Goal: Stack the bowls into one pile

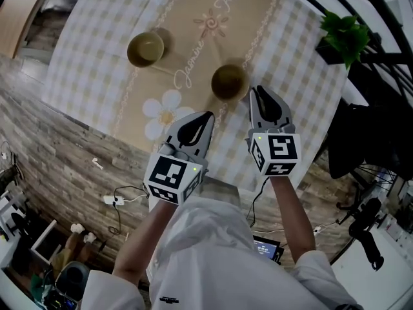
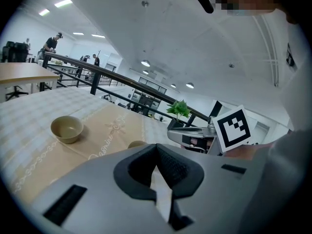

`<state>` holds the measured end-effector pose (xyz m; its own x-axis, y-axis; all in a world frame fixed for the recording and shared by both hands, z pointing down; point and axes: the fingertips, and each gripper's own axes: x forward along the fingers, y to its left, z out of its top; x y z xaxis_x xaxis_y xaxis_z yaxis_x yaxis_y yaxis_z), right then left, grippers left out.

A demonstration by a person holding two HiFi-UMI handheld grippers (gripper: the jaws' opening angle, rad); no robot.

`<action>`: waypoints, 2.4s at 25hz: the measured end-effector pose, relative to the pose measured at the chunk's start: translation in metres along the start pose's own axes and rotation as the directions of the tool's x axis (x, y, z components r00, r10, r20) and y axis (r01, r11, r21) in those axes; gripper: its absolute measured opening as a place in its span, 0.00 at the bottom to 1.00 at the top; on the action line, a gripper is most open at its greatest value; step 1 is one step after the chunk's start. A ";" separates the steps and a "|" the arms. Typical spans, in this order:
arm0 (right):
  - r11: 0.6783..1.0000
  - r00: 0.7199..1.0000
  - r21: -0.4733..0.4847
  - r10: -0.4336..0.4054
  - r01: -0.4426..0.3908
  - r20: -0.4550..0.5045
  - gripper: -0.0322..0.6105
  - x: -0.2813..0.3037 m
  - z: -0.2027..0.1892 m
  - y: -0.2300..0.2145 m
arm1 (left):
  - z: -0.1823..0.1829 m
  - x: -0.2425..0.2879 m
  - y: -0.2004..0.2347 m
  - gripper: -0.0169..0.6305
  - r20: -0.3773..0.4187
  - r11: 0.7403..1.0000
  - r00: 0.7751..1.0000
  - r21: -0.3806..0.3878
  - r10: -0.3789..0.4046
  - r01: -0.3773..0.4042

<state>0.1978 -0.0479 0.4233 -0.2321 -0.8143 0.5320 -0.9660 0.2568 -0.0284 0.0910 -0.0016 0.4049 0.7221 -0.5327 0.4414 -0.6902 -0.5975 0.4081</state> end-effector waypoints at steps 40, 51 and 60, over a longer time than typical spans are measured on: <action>0.946 0.838 -0.158 0.163 -0.282 -0.521 0.25 0.106 -0.084 -0.021 | -0.041 0.032 0.038 0.05 -0.034 0.995 0.998 -0.079 0.061 -0.064; 0.954 0.843 -0.101 0.195 -0.281 -0.501 0.12 0.109 -0.077 -0.013 | -0.042 0.020 0.045 0.05 -0.029 0.994 0.997 -0.081 0.069 -0.071; 0.955 0.849 -0.063 0.225 -0.289 -0.478 0.11 0.095 -0.068 -0.007 | -0.039 0.010 0.048 0.05 -0.027 0.995 0.997 -0.071 0.069 -0.071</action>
<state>0.1899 -0.0914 0.5317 -0.3601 -0.3845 0.8500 -0.8488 0.5132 -0.1274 0.0633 -0.0119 0.4599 0.6709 -0.5568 0.4898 -0.7414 -0.5140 0.4314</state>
